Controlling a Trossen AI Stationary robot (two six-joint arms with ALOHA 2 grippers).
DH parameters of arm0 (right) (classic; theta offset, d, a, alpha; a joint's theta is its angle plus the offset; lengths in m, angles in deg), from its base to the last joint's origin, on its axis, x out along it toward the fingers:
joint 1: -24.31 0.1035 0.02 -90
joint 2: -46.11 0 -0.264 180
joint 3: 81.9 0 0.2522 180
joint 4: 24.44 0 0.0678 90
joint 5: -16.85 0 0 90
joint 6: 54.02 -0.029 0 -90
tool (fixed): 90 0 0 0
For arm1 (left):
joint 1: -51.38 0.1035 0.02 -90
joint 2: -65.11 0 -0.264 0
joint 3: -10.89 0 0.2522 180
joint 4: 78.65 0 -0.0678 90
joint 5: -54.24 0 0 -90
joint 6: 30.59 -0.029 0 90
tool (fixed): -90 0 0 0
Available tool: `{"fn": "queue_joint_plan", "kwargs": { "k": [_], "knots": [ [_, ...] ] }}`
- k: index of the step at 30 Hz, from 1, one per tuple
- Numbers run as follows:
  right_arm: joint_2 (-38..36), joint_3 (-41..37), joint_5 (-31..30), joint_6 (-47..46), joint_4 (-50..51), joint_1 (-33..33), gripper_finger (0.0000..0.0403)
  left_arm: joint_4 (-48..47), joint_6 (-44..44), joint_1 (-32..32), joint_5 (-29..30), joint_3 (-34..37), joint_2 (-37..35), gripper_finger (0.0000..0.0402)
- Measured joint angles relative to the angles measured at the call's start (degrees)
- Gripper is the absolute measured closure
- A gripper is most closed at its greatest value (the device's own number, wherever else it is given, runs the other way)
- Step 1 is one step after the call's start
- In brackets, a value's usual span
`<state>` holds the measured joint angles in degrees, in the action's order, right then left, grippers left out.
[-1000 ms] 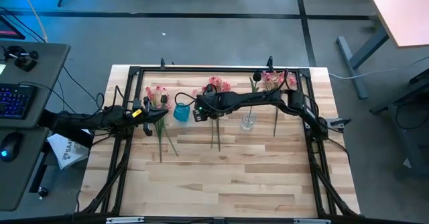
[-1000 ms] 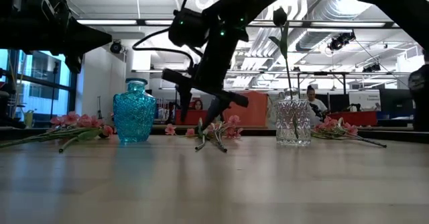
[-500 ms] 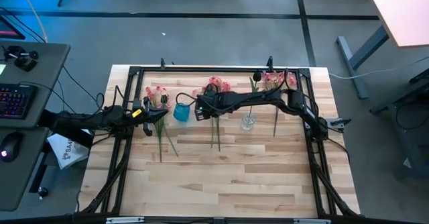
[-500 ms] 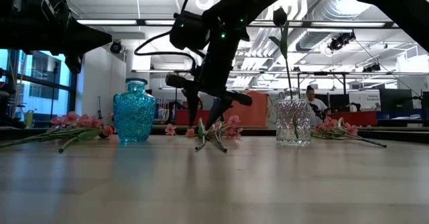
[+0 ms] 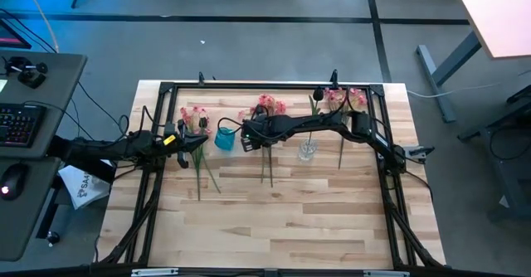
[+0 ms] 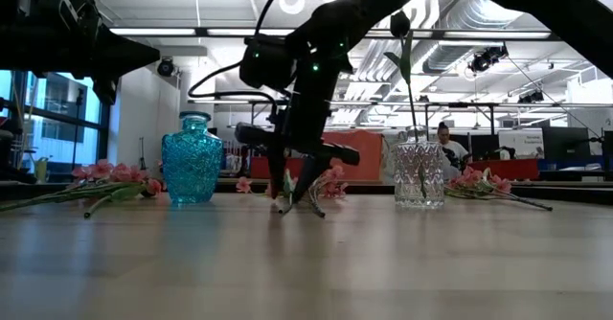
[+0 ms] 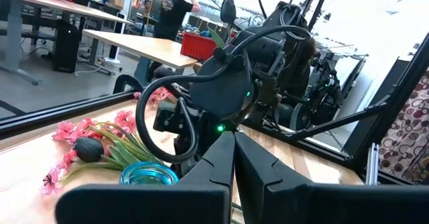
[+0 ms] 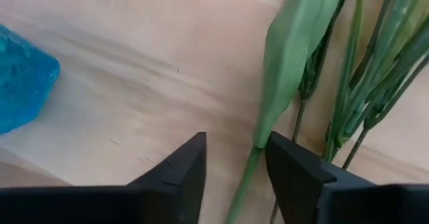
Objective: Sort flowers into vase by color
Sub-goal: Put the right black tulip flower into the transparent flower vase
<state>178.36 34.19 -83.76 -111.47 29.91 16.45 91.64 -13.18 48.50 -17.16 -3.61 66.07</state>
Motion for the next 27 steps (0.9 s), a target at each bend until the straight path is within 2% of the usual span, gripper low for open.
{"fn": "queue_joint_plan", "kwargs": {
  "k": [2,4,6,16,21,23,27],
  "knots": [
    [0.0,0.5,0.0,2.1,0.5,0.0,0.0306,0.0,0.0,0.0,0.0,0.0,0.0,0.0401],
    [-0.1,1.1,0.1,3.8,-0.8,0.0,0.0361,0.0,0.0,0.0,0.0,0.0,0.0,0.0401],
    [-1.4,1.8,0.0,6.6,-1.8,0.0,0.039,0.0,0.0,0.0,0.0,0.0,0.0,0.0401],
    [-12.0,6.6,-1.9,20.6,-5.0,-0.1,0.0399,0.0,0.0,0.0,0.0,0.0,0.0,0.0401],
    [-19.5,6.6,1.8,31.2,-6.6,2.0,0.04,0.0,0.0,0.0,0.0,0.0,0.0,0.0401],
    [-22.9,5.3,2.1,34.1,-4.7,4.8,0.04,0.0,0.0,0.0,0.0,0.0,0.0,0.0401],
    [-30.8,-2.2,-4.6,33.1,0.2,10.5,0.0401,0.0,0.0,0.0,0.0,0.0,0.0,0.0401]
  ]
}}
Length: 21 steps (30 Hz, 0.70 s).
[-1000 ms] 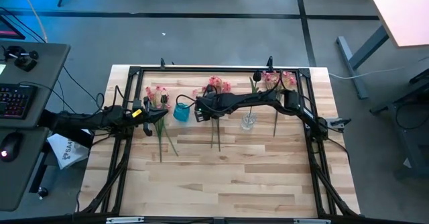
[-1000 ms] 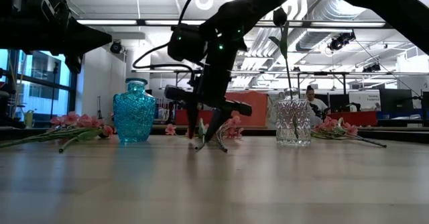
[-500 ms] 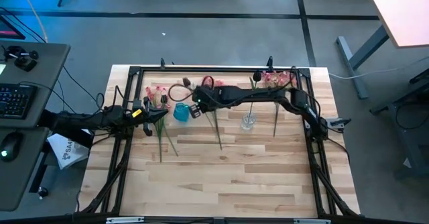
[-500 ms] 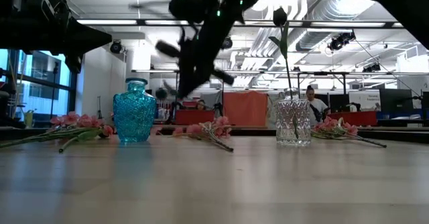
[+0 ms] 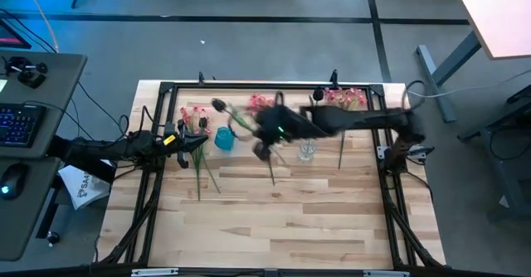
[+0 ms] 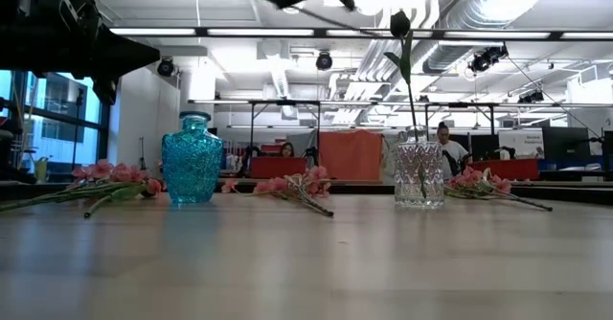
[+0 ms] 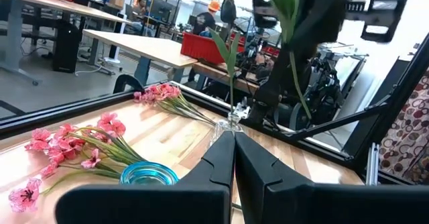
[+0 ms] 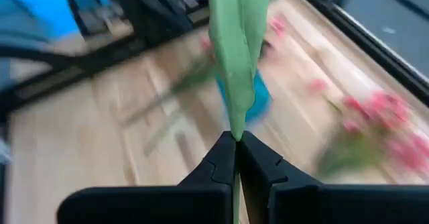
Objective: Sort flowers into vase by color
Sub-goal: Put the right black tulip flower into the transparent flower vase
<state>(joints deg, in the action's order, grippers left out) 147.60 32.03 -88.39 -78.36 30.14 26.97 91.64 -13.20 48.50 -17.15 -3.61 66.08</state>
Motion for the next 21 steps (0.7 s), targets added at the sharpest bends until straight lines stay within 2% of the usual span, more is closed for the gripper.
{"fn": "queue_joint_plan", "kwargs": {
  "k": [4,7,9,13,15,18,21],
  "knots": [
    [-11.2,-15.0,-1.2,-7.1,-3.8,5.0,0.0402,0.0,0.0,0.0,0.0,0.0,0.0,0.0401],
    [-20.9,-27.5,-3.0,-10.8,-16.3,9.9,0.0402,0.0,0.0,0.0,0.0,0.0,0.0,0.0401],
    [-26.5,-35.9,-7.3,-10.4,-27.9,13.5,0.0402,0.0,0.0,0.0,0.0,0.0,0.0,0.0401],
    [-33.5,-51.4,-19.1,0.8,-57.4,19.0,0.0402,0.0,0.0,0.0,0.0,0.0,0.0,0.0401],
    [-34.6,-57.9,-22.7,8.5,-70.3,20.1,0.0402,0.0,0.0,0.0,0.0,0.0,0.0,0.0401],
    [-34.9,-65.0,-25.4,20.9,-79.4,19.0,0.0402,0.0,0.0,0.0,0.0,0.0,0.0,0.0401],
    [-34.8,-68.5,-28.0,25.5,-84.0,16.8,0.0402,0.0,0.0,0.0,0.0,0.0,0.0,0.0401]
  ]
}}
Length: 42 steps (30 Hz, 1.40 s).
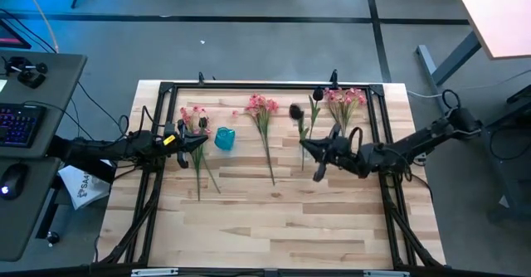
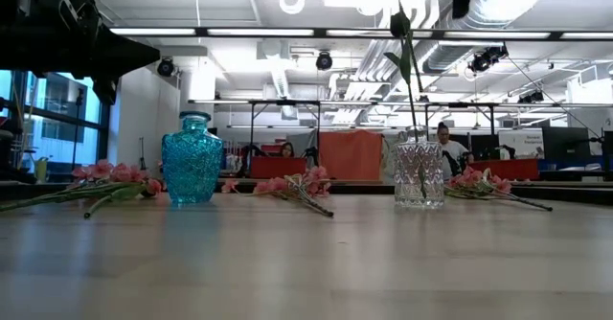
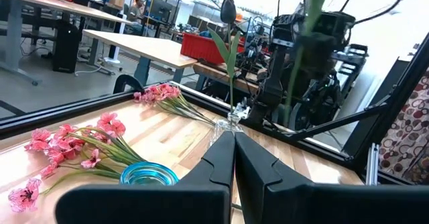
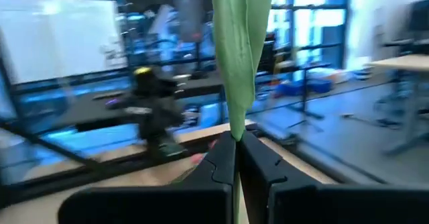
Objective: Sort flowers into vase by color
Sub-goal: Put the right black tulip flower into the transparent flower vase
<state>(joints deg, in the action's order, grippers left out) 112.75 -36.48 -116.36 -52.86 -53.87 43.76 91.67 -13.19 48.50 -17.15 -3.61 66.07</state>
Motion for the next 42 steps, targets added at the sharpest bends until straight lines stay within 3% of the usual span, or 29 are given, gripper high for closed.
{"fn": "queue_joint_plan", "kwargs": {
  "k": [18,26,33,42],
  "knots": [
    [-5.2,-2.2,1.9,14.2,-2.1,-11.3,0.0402,0.0,0.0,0.0,0.0,0.0,0.0,0.0401],
    [-5.5,-2.2,11.4,5.9,7.1,-15.1,0.0402,0.0,0.0,0.0,0.0,0.0,0.0,0.0401],
    [-5.5,-2.2,11.1,8.1,5.4,-16.2,0.0402,0.0,0.0,0.0,0.0,0.0,0.0,0.0401],
    [-5.5,-2.2,12.2,5.1,10.9,-17.6,0.0402,0.0,0.0,0.0,0.0,0.0,0.0,0.0401]
  ]
}}
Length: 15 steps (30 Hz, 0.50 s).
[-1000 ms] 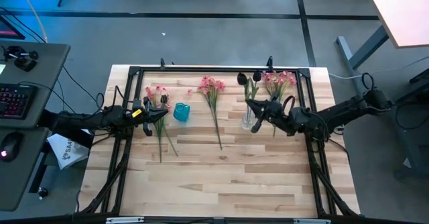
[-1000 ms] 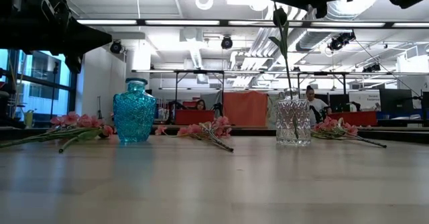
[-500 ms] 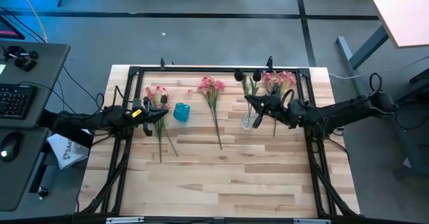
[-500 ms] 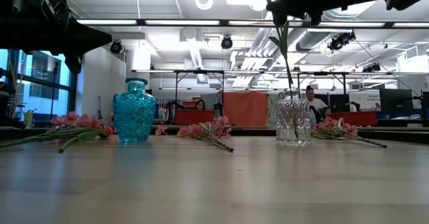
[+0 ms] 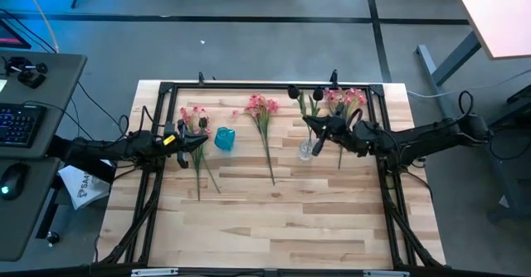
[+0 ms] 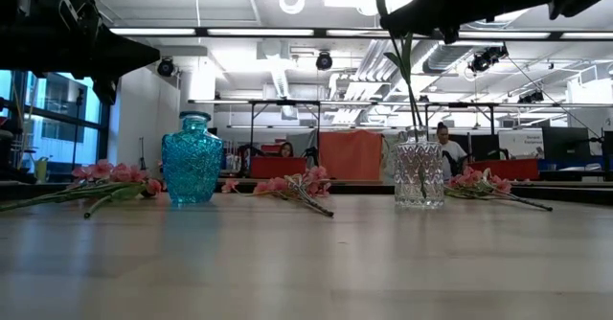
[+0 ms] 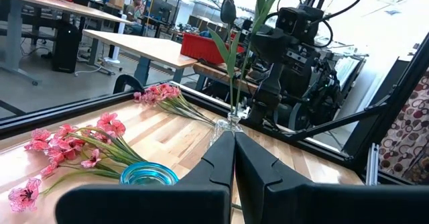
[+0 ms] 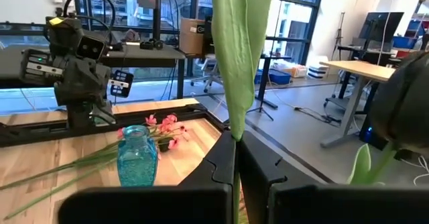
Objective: Sort flowers into vase by color
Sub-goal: Put the right black tulip flower into the transparent flower vase
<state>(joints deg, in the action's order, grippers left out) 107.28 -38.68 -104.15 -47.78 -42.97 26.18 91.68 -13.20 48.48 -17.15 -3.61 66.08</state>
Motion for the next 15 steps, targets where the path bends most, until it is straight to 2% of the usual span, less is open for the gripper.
{"fn": "queue_joint_plan", "kwargs": {
  "k": [15],
  "knots": [
    [0.0,0.0,0.2,-6.5,0.5,-0.3,0.0402,0.0,0.0,0.0,0.0,0.0,0.0,0.0401]
  ]
}}
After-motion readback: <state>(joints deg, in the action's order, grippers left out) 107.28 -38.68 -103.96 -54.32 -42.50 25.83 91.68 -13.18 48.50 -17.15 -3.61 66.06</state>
